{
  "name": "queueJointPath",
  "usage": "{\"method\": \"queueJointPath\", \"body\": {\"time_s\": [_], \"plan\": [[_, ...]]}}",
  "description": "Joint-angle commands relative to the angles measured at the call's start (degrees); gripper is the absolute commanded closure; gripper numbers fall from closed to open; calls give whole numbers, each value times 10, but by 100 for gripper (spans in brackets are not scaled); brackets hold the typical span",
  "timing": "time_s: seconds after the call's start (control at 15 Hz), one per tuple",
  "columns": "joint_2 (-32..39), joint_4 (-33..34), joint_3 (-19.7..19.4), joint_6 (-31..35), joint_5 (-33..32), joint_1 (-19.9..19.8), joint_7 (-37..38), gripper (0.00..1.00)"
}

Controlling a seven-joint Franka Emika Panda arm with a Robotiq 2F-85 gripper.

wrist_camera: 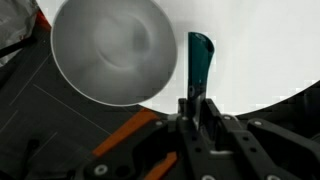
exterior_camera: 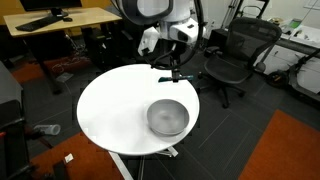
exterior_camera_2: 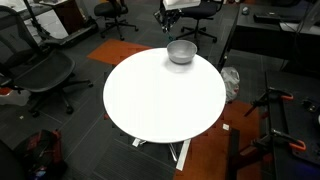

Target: Put the marker in the bowl

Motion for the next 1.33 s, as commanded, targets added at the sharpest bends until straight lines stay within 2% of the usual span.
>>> {"method": "queueJointPath", "body": {"time_s": [0.0, 0.47, 1.13, 1.2, 1.27], "plan": [[-48, -73, -9, 39, 4, -9, 3, 95], [-53, -115, -10, 53, 23, -30, -1, 95], [-12, -113, -8, 60, 51, -45, 3, 95], [-7, -111, -10, 60, 52, -44, 6, 56], [-4, -111, -8, 60, 57, -46, 4, 56]]}}
